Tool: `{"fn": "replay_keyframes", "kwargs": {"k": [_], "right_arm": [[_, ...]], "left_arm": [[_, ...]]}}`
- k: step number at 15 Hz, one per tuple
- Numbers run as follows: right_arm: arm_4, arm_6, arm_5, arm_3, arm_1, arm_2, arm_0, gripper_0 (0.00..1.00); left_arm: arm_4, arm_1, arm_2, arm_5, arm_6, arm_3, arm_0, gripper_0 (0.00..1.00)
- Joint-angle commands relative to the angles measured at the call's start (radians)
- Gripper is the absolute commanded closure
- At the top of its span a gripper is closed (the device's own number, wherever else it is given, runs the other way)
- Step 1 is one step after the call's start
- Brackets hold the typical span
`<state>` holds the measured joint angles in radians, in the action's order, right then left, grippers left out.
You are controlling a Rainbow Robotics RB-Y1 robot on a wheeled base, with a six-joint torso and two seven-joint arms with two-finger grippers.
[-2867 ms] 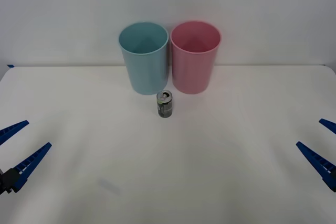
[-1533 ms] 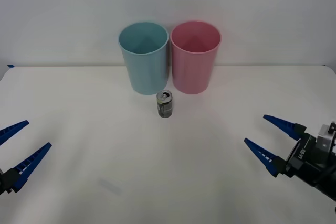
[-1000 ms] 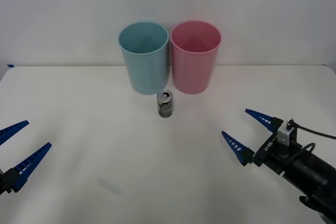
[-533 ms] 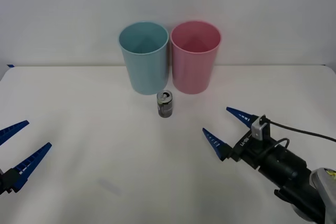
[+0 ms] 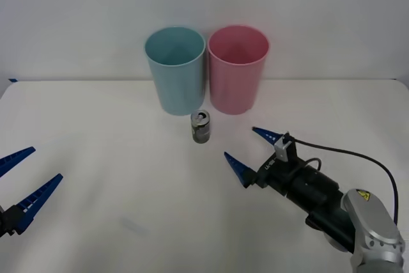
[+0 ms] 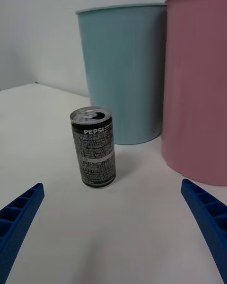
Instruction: Grasp the object on the table and drop it into the matching bin: aluminum can to the light blue bin, PET bottle to the pink bin.
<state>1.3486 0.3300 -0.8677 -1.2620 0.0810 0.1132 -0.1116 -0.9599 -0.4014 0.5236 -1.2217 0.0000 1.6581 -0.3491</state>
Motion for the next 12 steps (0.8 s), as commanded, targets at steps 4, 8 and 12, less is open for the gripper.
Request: {"fn": "replay_keyframes", "kwargs": {"k": [4, 8, 12], "right_arm": [[0.083, 0.006, 0.084, 0.041, -0.084, 0.003, -0.045, 0.0], [0.101, 0.035, 0.118, 0.161, -0.098, 0.011, -0.145, 0.0], [0.126, 0.047, 0.203, 0.196, -0.098, -0.004, -0.18, 0.0]], "left_arm": [[0.0, 0.0, 0.0, 0.0, 0.0, 0.0, 0.0, 0.0], [0.0, 0.0, 0.0, 0.0, 0.0, 0.0, 0.0, 0.0], [0.0, 0.0, 0.0, 0.0, 0.0, 0.0, 0.0, 0.0]]}}
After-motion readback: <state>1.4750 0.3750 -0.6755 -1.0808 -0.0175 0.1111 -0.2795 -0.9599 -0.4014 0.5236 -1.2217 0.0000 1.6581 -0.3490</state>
